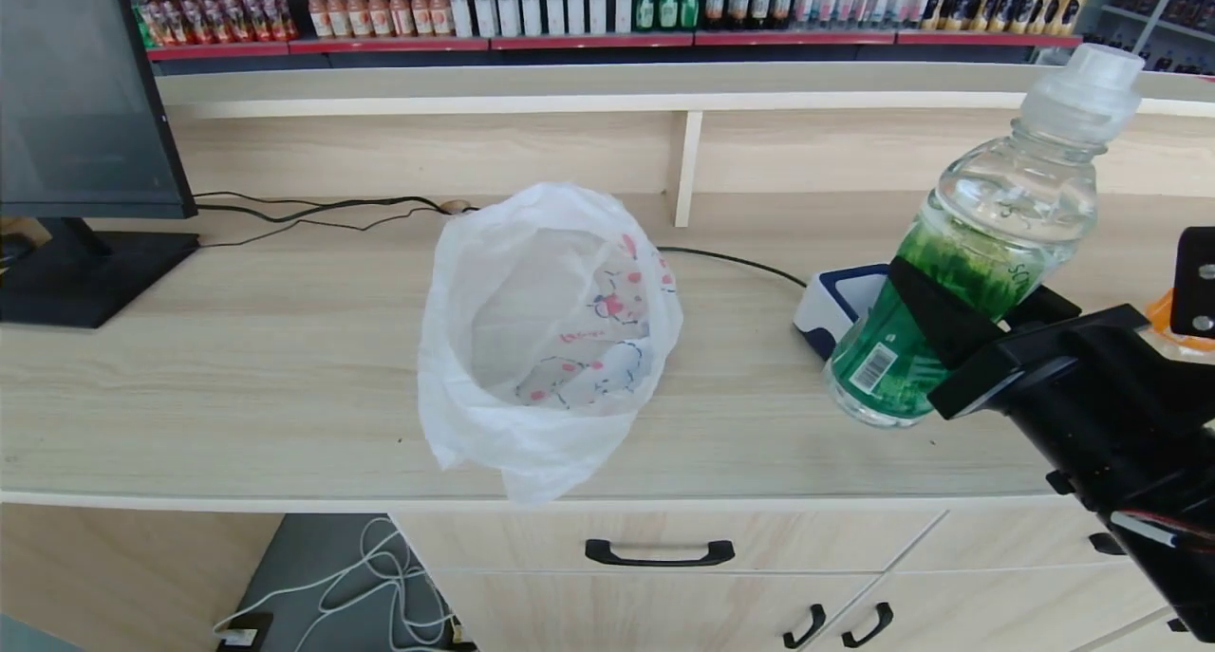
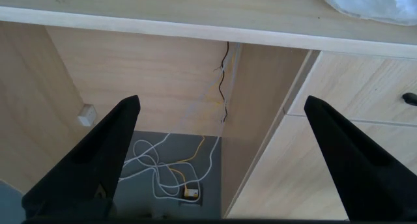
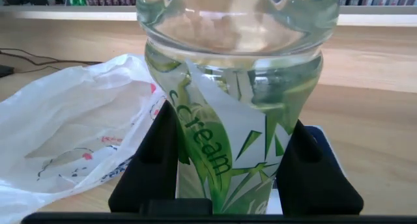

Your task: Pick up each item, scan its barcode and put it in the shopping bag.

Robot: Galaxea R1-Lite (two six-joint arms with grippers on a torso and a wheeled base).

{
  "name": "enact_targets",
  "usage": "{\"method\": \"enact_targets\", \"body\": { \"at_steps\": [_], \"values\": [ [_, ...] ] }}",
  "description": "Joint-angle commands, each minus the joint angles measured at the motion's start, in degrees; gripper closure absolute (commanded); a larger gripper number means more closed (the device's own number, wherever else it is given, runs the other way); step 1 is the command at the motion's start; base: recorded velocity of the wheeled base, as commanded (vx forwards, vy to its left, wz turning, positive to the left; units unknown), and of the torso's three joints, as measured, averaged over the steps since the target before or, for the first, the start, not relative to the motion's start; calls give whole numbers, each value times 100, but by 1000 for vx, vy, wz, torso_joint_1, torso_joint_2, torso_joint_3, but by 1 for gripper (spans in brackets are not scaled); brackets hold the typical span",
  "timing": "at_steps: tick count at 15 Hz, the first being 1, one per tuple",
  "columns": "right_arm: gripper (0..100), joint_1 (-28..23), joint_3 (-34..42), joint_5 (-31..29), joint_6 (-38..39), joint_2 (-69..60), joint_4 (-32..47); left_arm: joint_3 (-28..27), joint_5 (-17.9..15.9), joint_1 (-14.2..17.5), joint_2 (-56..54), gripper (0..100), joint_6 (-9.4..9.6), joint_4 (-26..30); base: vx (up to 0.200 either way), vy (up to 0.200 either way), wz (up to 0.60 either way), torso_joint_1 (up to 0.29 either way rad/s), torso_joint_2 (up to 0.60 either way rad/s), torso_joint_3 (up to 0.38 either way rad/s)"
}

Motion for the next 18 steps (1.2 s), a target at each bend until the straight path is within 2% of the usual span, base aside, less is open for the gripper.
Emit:
{"method": "enact_targets", "body": {
  "at_steps": [1,9,13,15,18],
  "values": [
    [100,-4,-39,-2,-4,85,-6,0,4,0,9,0,3,-4,0,200,0,-2,2,-2],
    [100,23,-153,34,14,111,-6,0,4,0,9,0,3,-4,0,0,0,0,0,0],
    [100,32,-250,34,5,129,-6,0,4,0,0,0,3,-4,0,0,600,2,5,1],
    [100,181,-557,34,-30,103,-6,0,4,0,0,0,3,-4,0,0,600,10,10,-5],
    [100,497,-847,42,-39,217,-6,0,4,0,0,0,3,-4,0,0,0,0,0,0]
  ]
}}
